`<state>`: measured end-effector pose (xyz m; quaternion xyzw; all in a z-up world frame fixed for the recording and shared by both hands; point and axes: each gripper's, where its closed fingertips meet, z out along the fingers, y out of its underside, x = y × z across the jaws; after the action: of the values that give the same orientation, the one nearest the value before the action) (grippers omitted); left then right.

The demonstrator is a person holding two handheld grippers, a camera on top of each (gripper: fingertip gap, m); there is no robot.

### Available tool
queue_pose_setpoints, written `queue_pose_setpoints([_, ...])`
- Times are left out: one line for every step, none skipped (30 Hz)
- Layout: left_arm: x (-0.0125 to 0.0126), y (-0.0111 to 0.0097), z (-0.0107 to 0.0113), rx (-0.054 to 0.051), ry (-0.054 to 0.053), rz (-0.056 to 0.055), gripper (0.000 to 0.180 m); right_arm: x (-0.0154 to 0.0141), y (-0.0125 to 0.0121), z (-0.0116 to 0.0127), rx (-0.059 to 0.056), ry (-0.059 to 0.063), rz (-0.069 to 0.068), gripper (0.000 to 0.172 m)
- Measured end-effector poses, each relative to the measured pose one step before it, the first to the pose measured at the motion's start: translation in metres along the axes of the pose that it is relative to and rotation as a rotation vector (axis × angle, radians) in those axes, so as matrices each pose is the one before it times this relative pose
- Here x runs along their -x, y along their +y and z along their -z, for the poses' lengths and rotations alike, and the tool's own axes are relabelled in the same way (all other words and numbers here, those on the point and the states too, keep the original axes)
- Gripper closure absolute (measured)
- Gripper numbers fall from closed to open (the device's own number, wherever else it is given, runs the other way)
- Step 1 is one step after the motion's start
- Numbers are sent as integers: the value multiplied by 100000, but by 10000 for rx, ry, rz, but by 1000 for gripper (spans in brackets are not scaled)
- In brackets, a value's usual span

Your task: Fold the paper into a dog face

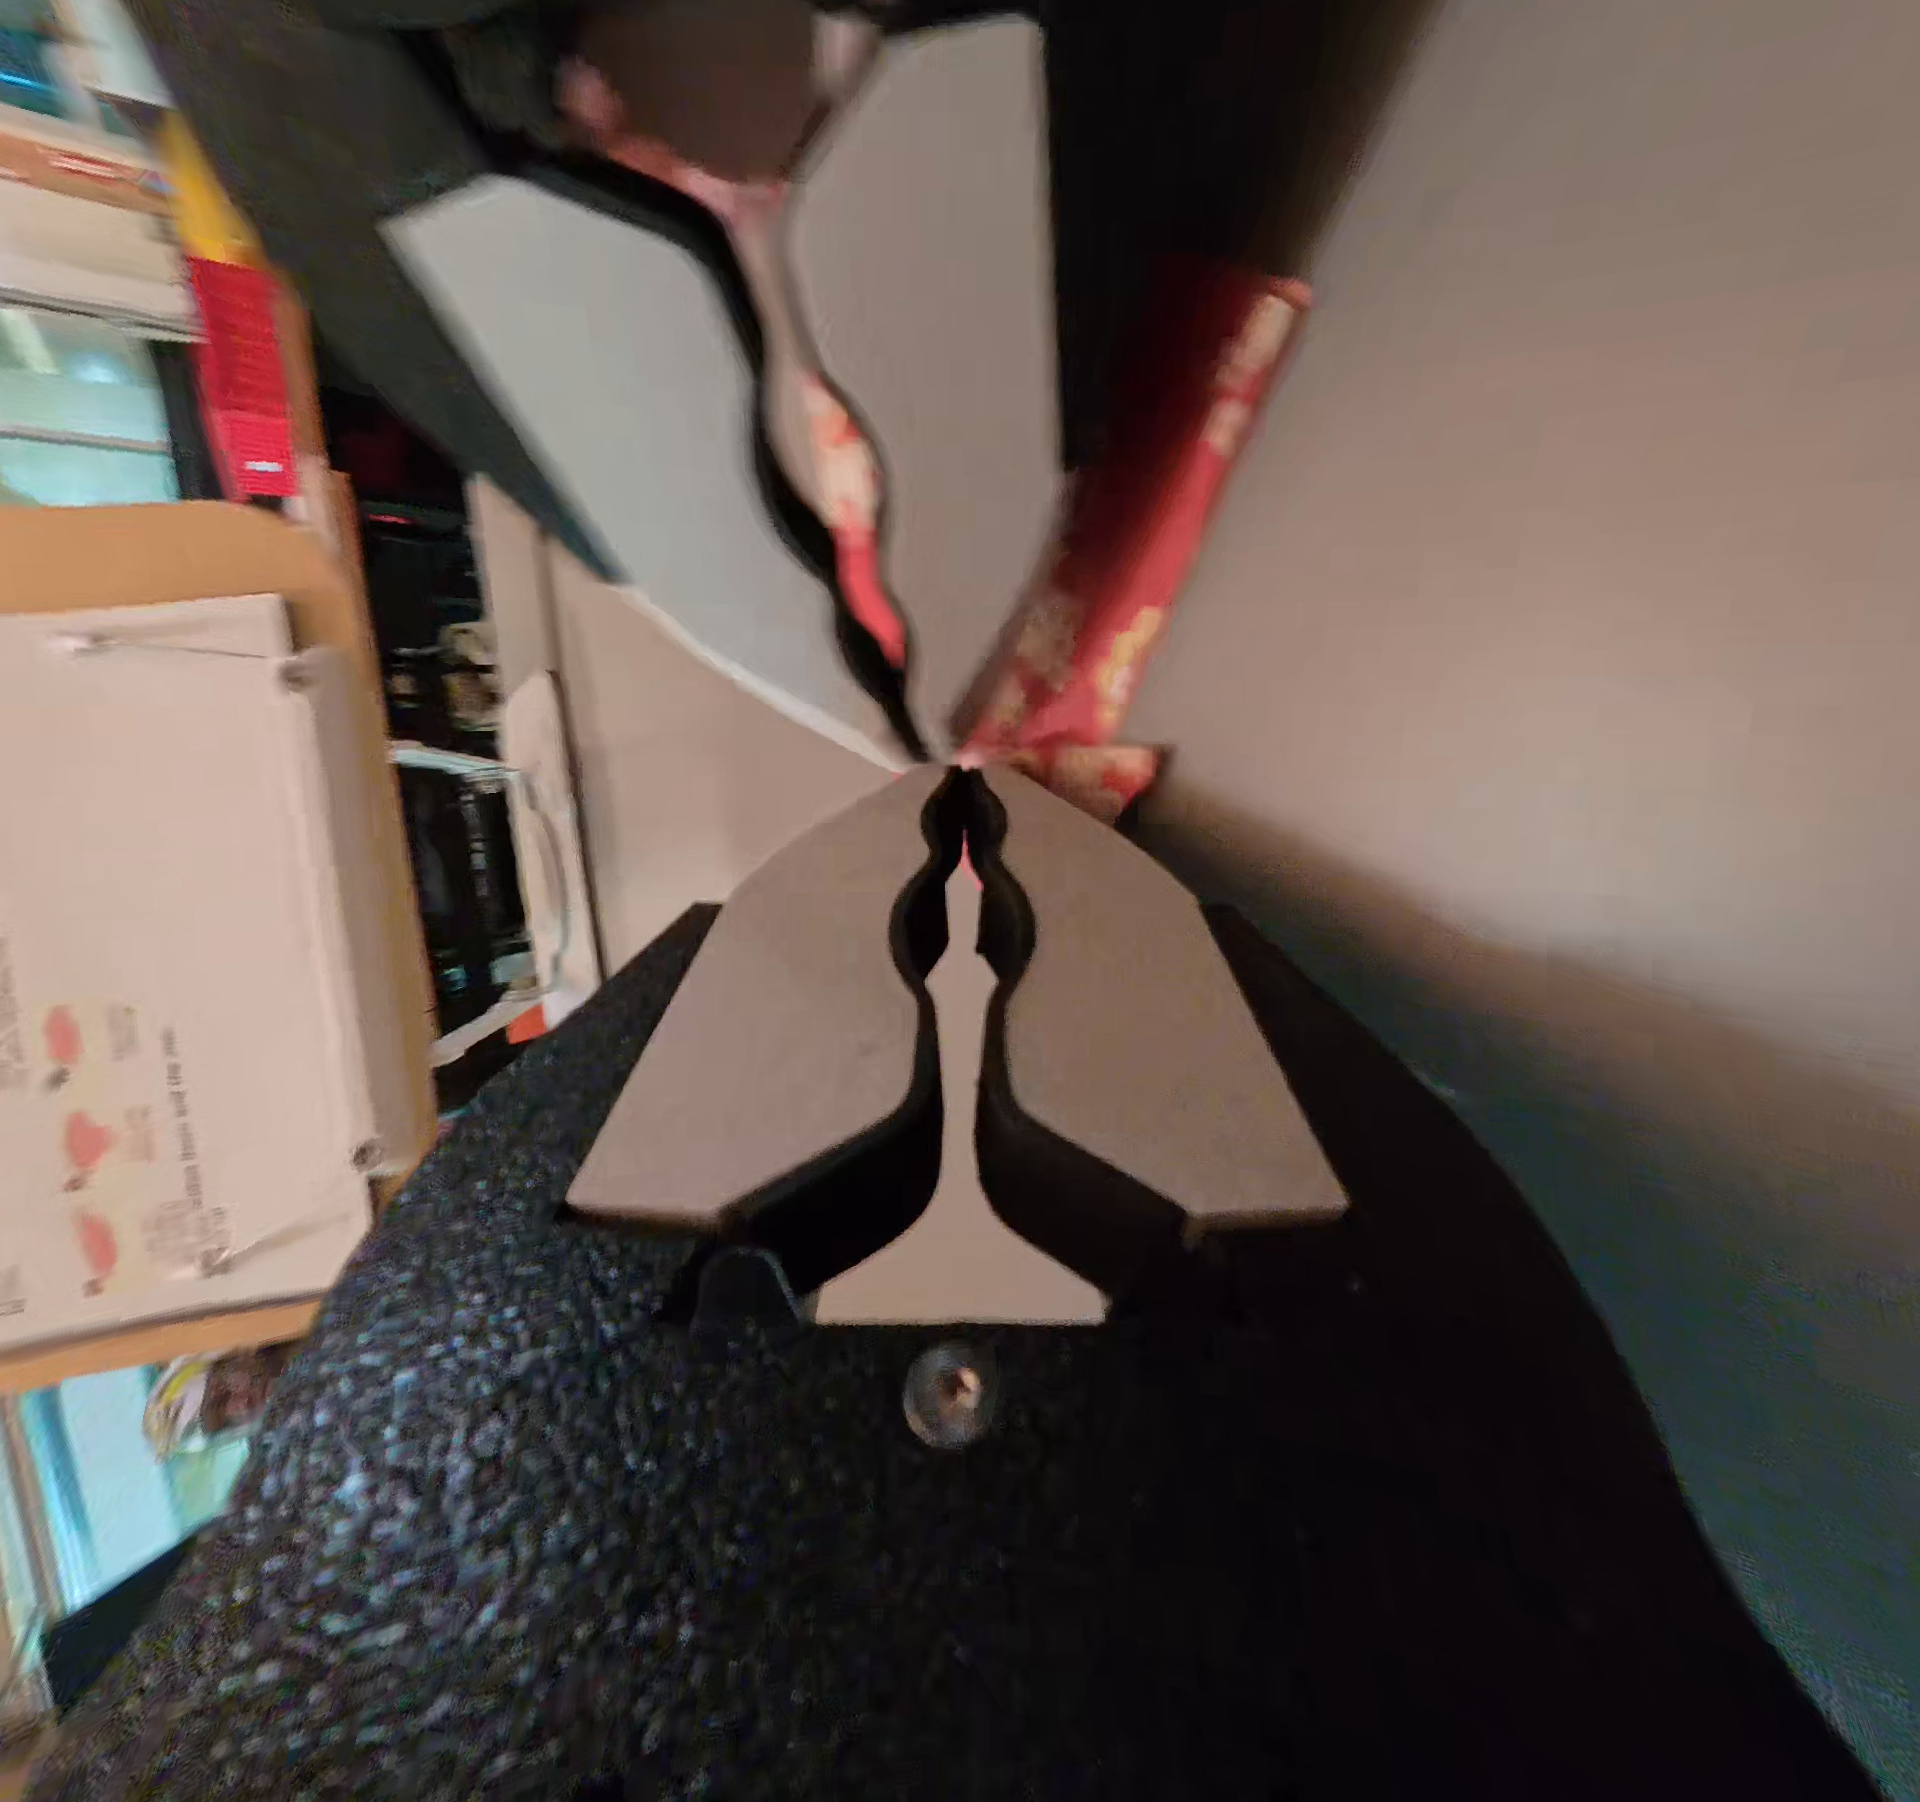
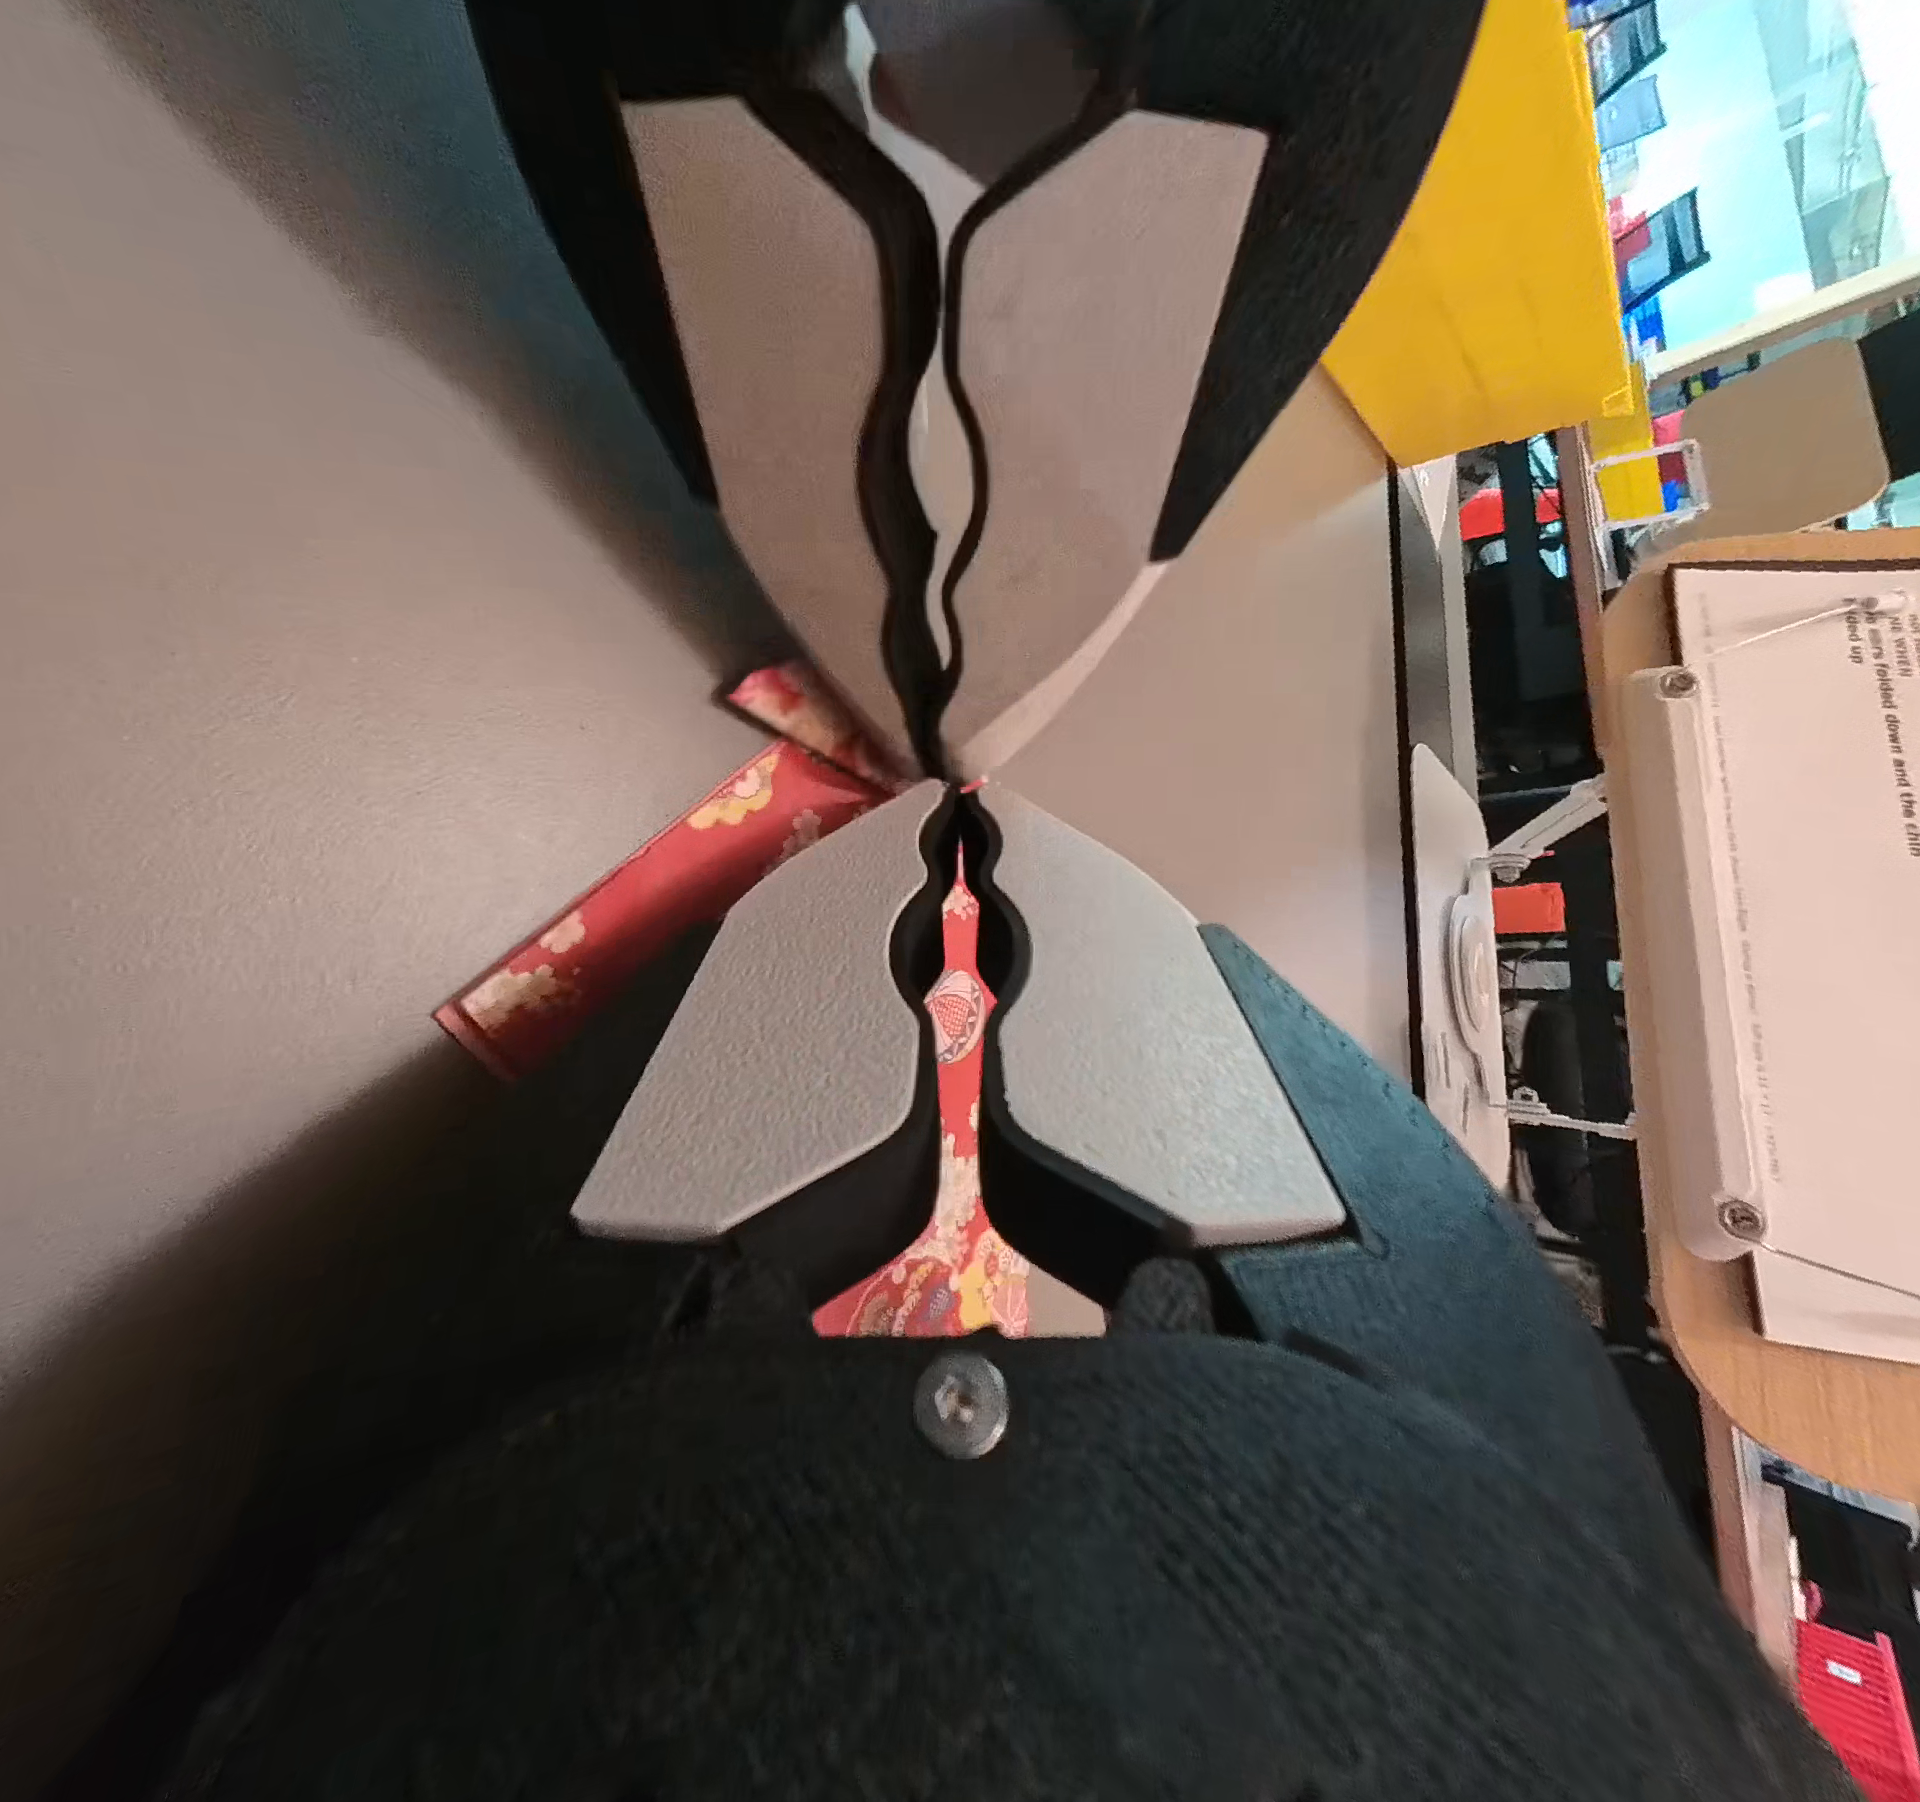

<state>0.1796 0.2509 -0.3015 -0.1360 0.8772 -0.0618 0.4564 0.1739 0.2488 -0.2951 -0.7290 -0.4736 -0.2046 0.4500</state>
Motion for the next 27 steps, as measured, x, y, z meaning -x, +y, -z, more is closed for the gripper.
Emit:
queue_pose_setpoints([-255, 91, -104, 149, 119, -268, 180, -56, 23, -6, 3, 49, 3, 172])
queue_pose_setpoints([-116, 34, -34, 129, 58, -232, 180, -174, 74, -29, 15, 97, -194, 172])
queue_pose_setpoints([30, -24, -9, 126, -60, -378, 180, -253, 119, -69, 41, 106, -226, 171])
queue_pose_setpoints([19, -54, -6, 136, -97, -632, 180, -220, 123, -109, 52, 96, -139, 172])
queue_pose_setpoints([43, -68, -2, 147, -89, -680, 180, -217, 93, -146, 47, 134, 30, 172])
queue_pose_setpoints([28, -50, -9, 126, -6, -447, 180, -184, 88, -248, 71, 139, 225, 172])
queue_pose_setpoints([20, -16, -23, 53, 58, -224, 180, -150, 97, -290, 113, 95, 267, 172])
queue_pose_setpoints([17, -28, -26, -20, 60, -157, 180, -153, 94, -269, 115, 63, 129, 172])
queue_pose_setpoints([16, -15, -21, -35, 44, -161, 180, -87, 56, -200, 56, 0, 72, 172])
queue_pose_setpoints([18, -33, -21, 2, 18, -224, 180, 32, -11, -108, -11, -75, 148, 172])
queue_pose_setpoints([48, -33, -7, 53, -30, -388, 180, 184, -24, -56, 11, -158, 257, 172])
queue_pose_setpoints([78, -57, 11, 119, -88, -594, 180, 217, -1, -75, 113, -159, 309, 172])
queue_pose_setpoints([71, -98, 33, 154, -79, -626, 180, 143, 41, -79, 154, -104, 183, 172])
queue_pose_setpoints([33, -287, 101, 9, 7, -390, 180, 18, 66, -61, 111, -42, -51, 171])
queue_pose_setpoints([29, -583, 191, -225, 66, -59, 180, -67, 25, -7, 11, 22, -166, 171])
queue_pose_setpoints([62, -740, 227, -315, 42, 121, 180, -110, 16, 33, -58, 66, -191, 171])
queue_pose_setpoints([40, -431, 128, -74, -17, 47, 180, -121, -20, 57, -108, 90, -188, 171])
queue_pose_setpoints([-2, -50, 54, 139, -56, -80, 180, -106, -43, 77, -152, 77, -134, 171])
queue_pose_setpoints([-39, -6, 72, 105, -17, -14, 180, -96, -16, 67, -121, 49, -162, 171])
queue_pose_setpoints([-87, -56, 142, 29, 51, 85, 180, -49, 6, 20, -46, 2, -143, 171])
queue_pose_setpoints([-75, -101, 150, 17, 14, 4, 180, 7, 6, 0, -21, -44, -19, 171])
queue_pose_setpoints([-26, -92, 116, 81, -87, -143, 180, 17, 0, -23, 24, -36, 13, 171])
queue_pose_setpoints([-22, -66, 104, 108, -104, -179, 180, 12, 18, -29, 45, -8, 28, 171])
queue_pose_setpoints([-46, -78, 145, 75, -38, -72, 180, -16, 20, -14, 34, 23, 1, 171])
queue_pose_setpoints([-41, -208, 177, -25, -18, 91, 180, -20, 3, -1, 1, 32, 3, 171])
queue_pose_setpoints([17, -516, 234, -236, -87, 236, 180, -11, -11, 10, -21, 26, 15, 171])
queue_pose_setpoints([36, -620, 225, -337, -132, 375, 180, -43, 12, 1, -3, 31, -44, 171])
